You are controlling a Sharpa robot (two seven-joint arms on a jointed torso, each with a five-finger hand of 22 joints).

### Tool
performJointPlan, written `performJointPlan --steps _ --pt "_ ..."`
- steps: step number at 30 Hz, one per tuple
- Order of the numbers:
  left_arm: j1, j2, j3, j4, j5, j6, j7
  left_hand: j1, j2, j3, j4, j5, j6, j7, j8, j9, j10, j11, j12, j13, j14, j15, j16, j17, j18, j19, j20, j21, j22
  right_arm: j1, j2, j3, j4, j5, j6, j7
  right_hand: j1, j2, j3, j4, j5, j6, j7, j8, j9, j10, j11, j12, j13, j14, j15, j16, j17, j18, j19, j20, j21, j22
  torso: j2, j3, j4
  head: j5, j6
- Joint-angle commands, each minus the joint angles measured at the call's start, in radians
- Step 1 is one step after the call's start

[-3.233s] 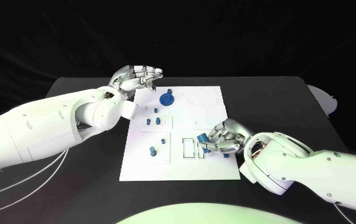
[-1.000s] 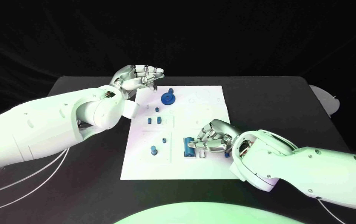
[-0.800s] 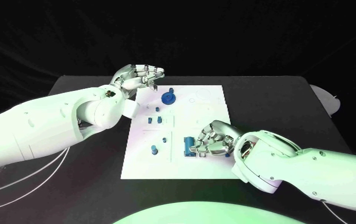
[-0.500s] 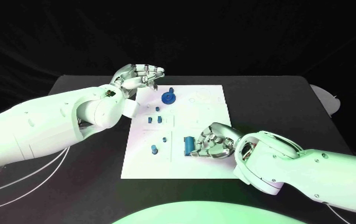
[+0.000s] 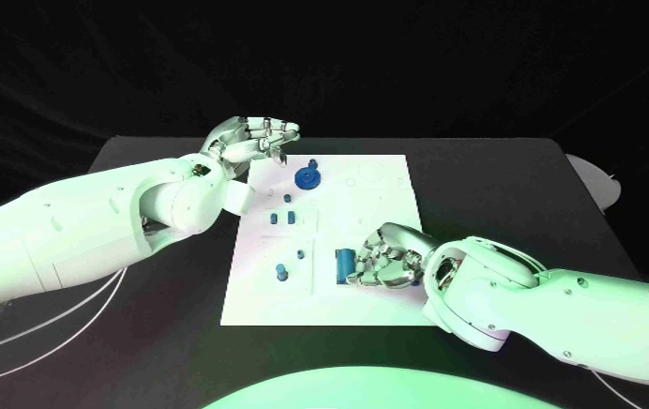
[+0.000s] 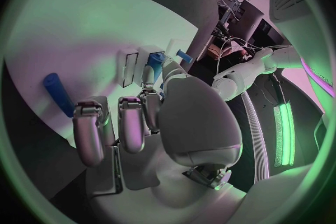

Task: Assemble the parts on the task board

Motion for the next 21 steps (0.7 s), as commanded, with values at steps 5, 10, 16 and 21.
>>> performJointPlan --steps 5,10,16,21 --pt "0.001 0.000 0.001 0.003 -0.005 0.015 0.005 -0.001 -0.003 0.002 0.001 0.006 -0.003 0.008 0.003 -0.001 -0.007 -0.001 0.005 -0.001 -0.010 0.000 0.001 -0.002 0.015 0.003 0.002 -0.006 -0.001 -0.001 0.014 0.000 -0.013 -0.029 -0.027 -0.007 -0.018 0.020 0.002 0.008 0.015 0.009 -0.003 0.006 0.002 0.015 -0.001 0.015 0.059 0.071 -0.009 0.006 0.091 -0.014 0.105 -0.005 0.004 0.263 0.000 0.0014 -0.0011 0.003 0.000" --pt "0.001 0.000 0.001 0.004 -0.005 0.015 0.005 -0.001 -0.003 0.002 0.001 0.006 -0.003 0.008 0.003 -0.001 -0.007 -0.001 0.005 -0.001 -0.010 0.000 0.001 -0.002 0.015 0.003 0.002 -0.006 -0.001 -0.001 0.016 0.000 -0.014 -0.029 -0.028 -0.003 -0.023 0.022 0.002 0.009 0.017 0.009 -0.003 0.007 0.002 0.015 -0.001 0.015 0.060 0.071 -0.009 0.006 0.090 -0.014 0.105 -0.006 0.004 0.263 0.000 0.0010 -0.0013 0.003 0.000" --pt "0.001 0.000 0.001 0.004 -0.005 0.015 0.004 -0.001 -0.003 0.002 0.001 0.006 -0.003 0.008 0.003 -0.001 -0.007 -0.001 0.005 -0.001 -0.010 0.000 0.001 -0.002 0.015 0.003 0.002 -0.006 -0.001 -0.001 0.008 0.000 -0.009 -0.029 -0.027 0.005 -0.023 0.013 -0.001 0.005 0.017 0.006 -0.003 0.007 0.002 0.013 -0.001 0.011 0.056 0.070 -0.010 0.005 0.088 -0.014 0.105 -0.006 0.004 0.263 0.000 0.0006 -0.0017 0.003 -0.002" --pt "0.001 -0.001 0.001 0.004 -0.005 0.016 0.004 -0.001 -0.003 0.002 0.001 0.006 -0.003 0.008 0.003 -0.001 -0.007 -0.001 0.005 -0.001 -0.010 0.000 0.001 -0.002 0.015 0.003 0.002 -0.006 -0.001 -0.001 -0.017 0.000 0.008 -0.025 -0.063 0.034 -0.022 0.004 -0.003 0.005 0.018 -0.009 0.002 0.000 -0.001 -0.004 0.002 -0.019 0.035 0.069 -0.008 0.002 0.082 -0.013 0.103 -0.006 0.000 0.262 -0.001 0.0008 -0.0007 0.002 0.000"
